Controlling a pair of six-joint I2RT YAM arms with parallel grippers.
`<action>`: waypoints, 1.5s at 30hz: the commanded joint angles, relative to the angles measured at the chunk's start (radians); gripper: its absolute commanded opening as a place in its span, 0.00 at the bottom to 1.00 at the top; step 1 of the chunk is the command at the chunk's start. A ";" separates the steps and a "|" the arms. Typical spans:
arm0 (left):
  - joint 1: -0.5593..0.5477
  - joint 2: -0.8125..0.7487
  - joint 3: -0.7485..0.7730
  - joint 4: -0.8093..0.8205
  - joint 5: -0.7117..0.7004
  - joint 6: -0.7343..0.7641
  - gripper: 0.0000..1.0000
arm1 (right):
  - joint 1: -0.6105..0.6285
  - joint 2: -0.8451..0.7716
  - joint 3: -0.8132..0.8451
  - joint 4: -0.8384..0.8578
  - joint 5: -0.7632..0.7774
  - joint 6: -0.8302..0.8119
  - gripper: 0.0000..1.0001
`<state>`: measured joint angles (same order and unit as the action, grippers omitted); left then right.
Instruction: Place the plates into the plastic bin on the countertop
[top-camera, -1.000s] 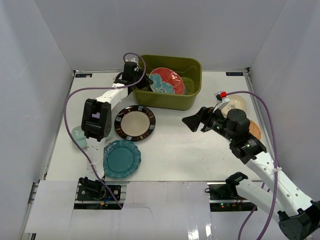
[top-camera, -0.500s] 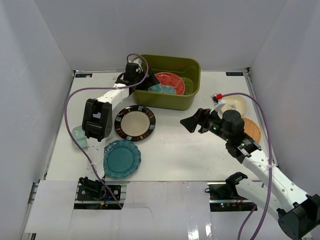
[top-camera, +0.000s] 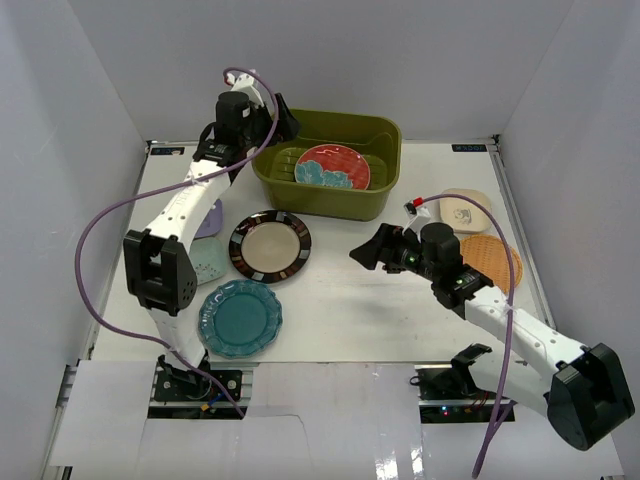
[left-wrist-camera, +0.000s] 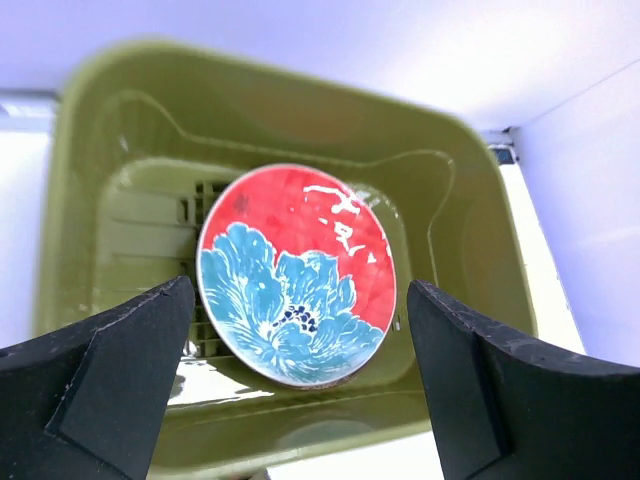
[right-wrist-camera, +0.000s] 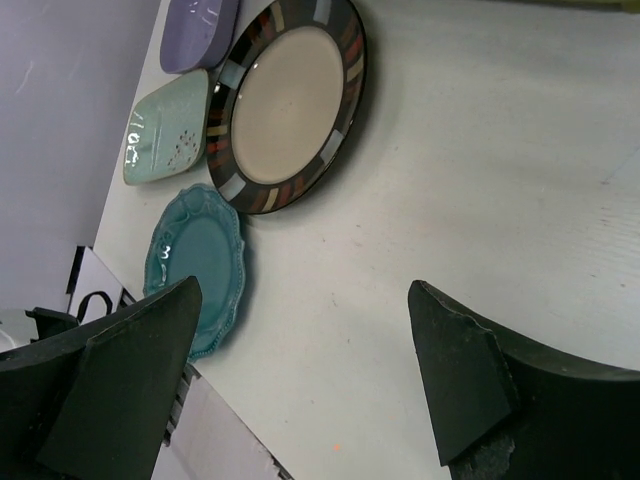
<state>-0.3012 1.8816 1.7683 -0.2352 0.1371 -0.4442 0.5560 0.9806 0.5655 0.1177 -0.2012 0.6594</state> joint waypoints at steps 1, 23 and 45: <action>0.002 -0.107 -0.062 -0.049 -0.054 0.084 0.98 | 0.028 0.046 -0.018 0.117 -0.015 0.051 0.89; 0.001 -1.158 -0.909 -0.147 -0.073 0.059 0.98 | 0.277 0.838 0.189 0.746 0.163 0.410 0.66; 0.002 -1.386 -1.098 -0.265 -0.073 0.039 0.98 | 0.278 0.916 0.039 1.045 0.394 0.614 0.08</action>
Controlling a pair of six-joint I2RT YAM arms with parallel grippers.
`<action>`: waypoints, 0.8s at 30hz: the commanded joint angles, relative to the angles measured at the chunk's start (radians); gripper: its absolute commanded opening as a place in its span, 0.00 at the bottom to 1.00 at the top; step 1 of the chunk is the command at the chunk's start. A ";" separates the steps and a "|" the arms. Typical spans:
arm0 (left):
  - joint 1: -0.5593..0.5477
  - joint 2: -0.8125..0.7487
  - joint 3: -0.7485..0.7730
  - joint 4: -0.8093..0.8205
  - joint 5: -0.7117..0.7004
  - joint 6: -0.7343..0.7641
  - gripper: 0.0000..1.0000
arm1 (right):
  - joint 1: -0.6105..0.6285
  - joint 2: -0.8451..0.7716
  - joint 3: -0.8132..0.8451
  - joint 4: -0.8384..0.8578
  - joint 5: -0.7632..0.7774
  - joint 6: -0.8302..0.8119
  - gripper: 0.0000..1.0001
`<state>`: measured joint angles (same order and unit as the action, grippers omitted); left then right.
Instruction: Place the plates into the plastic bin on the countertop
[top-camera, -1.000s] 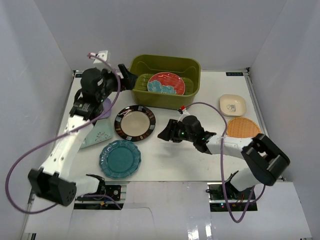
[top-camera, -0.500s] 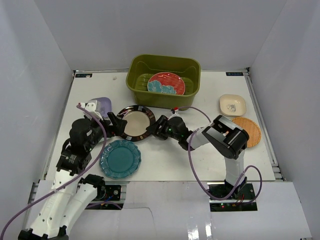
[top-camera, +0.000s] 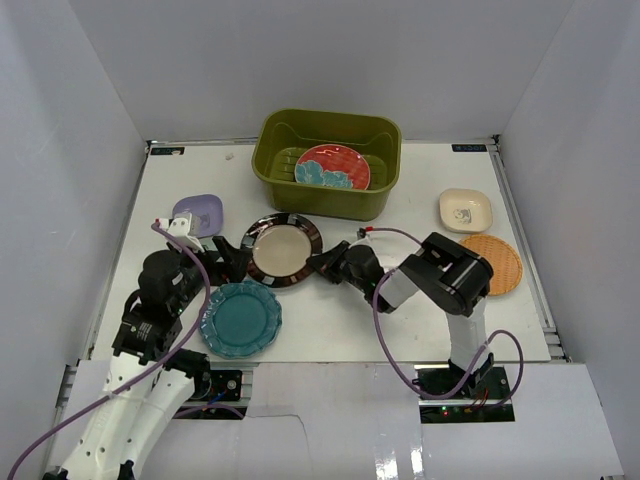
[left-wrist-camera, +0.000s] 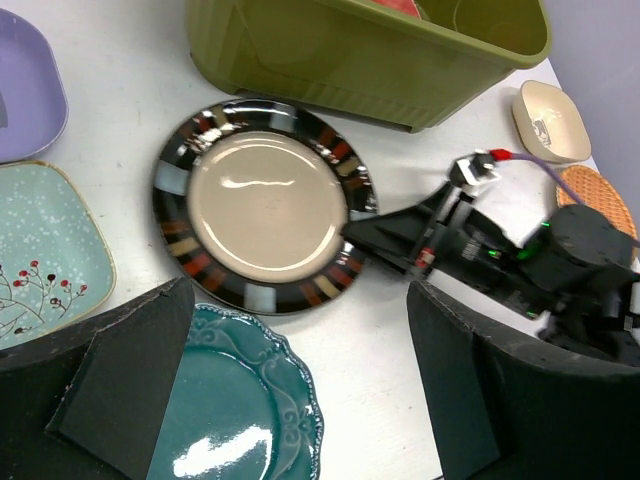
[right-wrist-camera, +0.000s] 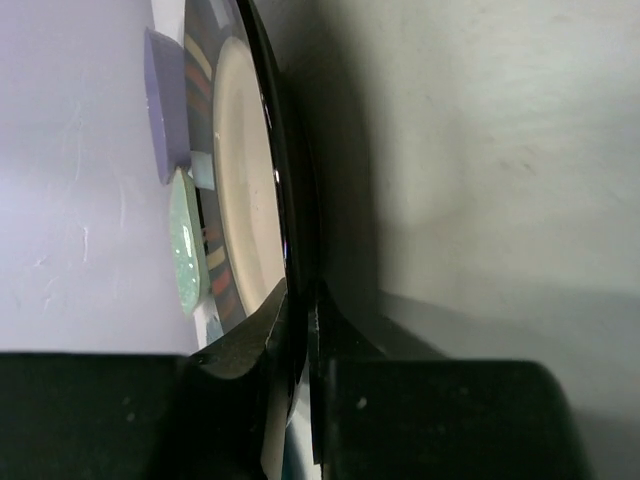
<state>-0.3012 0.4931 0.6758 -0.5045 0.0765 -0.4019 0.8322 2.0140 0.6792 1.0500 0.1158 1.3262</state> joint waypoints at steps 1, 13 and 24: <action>0.002 0.001 -0.007 0.004 -0.011 -0.005 0.98 | 0.004 -0.198 -0.105 0.114 0.082 -0.086 0.08; 0.013 -0.045 -0.015 0.012 -0.024 -0.011 0.98 | 0.019 -1.039 -0.098 -0.500 0.091 -0.496 0.08; 0.022 -0.024 -0.018 0.020 0.017 -0.003 0.98 | -0.347 -0.738 0.475 -0.759 -0.157 -0.685 0.08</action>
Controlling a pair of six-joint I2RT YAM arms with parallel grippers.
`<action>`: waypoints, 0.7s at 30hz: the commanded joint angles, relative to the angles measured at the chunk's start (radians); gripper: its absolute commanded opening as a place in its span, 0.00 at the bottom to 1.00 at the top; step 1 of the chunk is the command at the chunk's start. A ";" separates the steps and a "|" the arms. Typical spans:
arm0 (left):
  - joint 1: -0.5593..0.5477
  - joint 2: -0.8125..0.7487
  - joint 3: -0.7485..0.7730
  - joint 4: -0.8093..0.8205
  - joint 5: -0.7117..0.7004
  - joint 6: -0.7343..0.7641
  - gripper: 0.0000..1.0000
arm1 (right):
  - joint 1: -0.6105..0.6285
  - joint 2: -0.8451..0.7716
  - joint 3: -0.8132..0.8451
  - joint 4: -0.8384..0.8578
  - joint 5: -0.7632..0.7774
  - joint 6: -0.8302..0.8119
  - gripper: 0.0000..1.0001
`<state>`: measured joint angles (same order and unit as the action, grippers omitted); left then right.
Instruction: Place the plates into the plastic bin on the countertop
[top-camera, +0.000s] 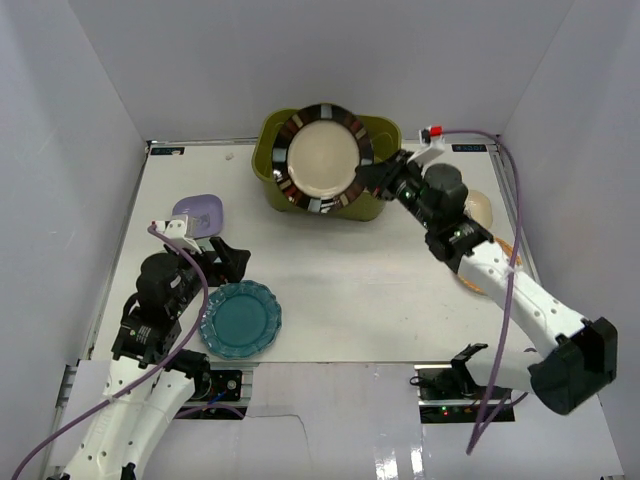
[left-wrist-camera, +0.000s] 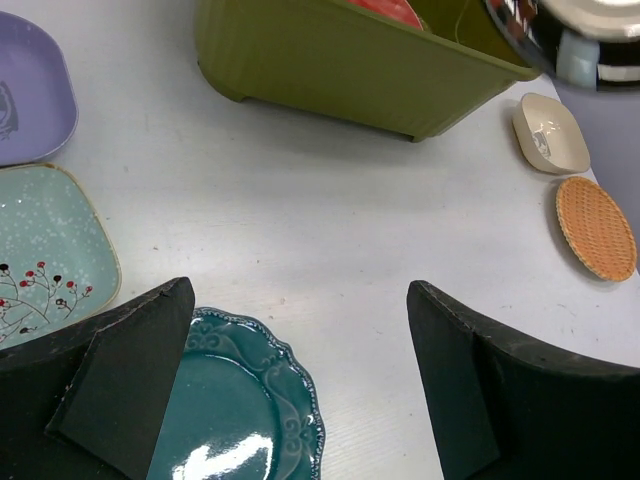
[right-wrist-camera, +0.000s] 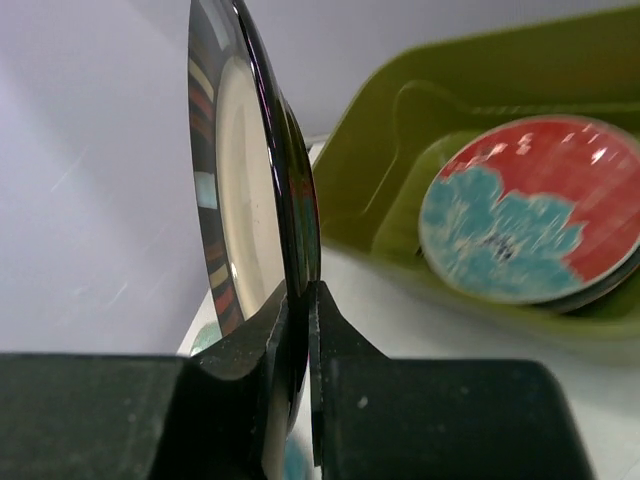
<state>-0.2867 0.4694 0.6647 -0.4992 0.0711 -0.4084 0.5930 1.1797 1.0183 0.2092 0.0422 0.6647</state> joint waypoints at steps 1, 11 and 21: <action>0.007 0.002 -0.007 0.014 0.029 0.003 0.98 | -0.126 0.136 0.176 0.081 -0.118 -0.014 0.08; 0.011 0.012 -0.010 0.021 0.052 0.006 0.98 | -0.280 0.606 0.639 -0.005 -0.251 0.071 0.08; 0.014 0.015 -0.011 0.022 0.052 0.006 0.98 | -0.280 0.824 0.695 -0.087 -0.275 0.064 0.08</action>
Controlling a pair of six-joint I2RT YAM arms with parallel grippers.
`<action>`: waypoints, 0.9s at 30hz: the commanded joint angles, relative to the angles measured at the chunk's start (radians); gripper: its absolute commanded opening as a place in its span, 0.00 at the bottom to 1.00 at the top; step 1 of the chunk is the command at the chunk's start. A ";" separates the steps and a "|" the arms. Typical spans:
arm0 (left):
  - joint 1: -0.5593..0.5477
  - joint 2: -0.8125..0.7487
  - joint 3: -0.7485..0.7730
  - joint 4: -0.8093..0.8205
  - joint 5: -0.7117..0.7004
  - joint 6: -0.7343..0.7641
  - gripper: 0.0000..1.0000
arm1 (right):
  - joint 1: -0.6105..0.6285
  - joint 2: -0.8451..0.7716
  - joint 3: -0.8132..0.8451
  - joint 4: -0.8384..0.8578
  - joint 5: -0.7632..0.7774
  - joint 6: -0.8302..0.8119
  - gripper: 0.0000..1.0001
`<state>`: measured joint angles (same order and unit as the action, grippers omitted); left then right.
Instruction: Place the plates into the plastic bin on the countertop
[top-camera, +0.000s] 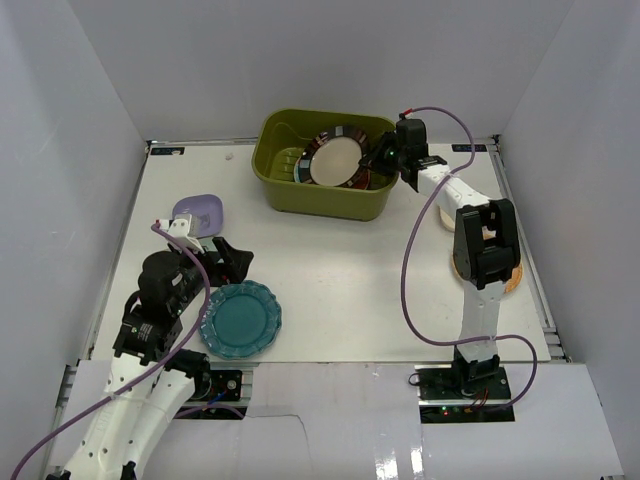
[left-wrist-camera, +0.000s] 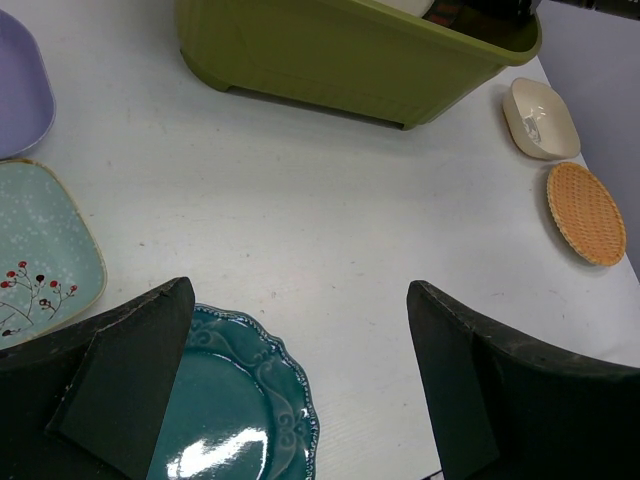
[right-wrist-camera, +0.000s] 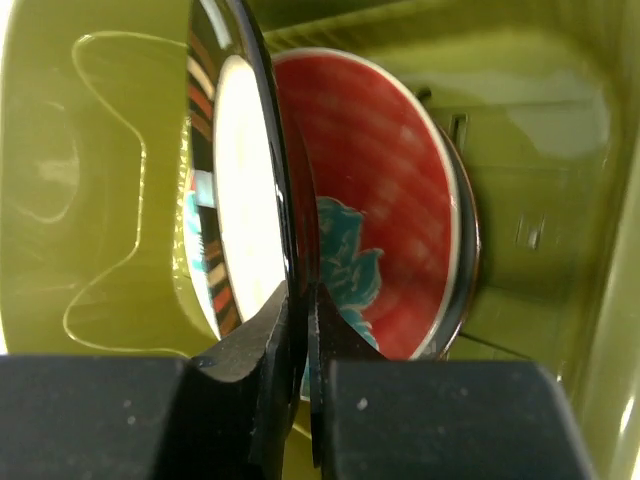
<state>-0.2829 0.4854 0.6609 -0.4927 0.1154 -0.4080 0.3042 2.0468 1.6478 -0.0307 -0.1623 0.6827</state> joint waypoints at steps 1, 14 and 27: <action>0.008 -0.001 -0.007 0.014 0.007 0.006 0.98 | 0.009 -0.042 0.058 0.153 -0.069 0.044 0.08; 0.010 0.007 -0.007 0.016 0.009 0.006 0.98 | 0.033 -0.077 0.069 -0.037 0.041 -0.110 0.87; 0.019 0.016 -0.006 0.016 0.010 0.006 0.98 | 0.157 -0.405 -0.146 -0.006 -0.036 -0.270 0.94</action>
<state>-0.2737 0.4969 0.6609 -0.4927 0.1165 -0.4080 0.4015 1.7912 1.5452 -0.1467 -0.1493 0.4770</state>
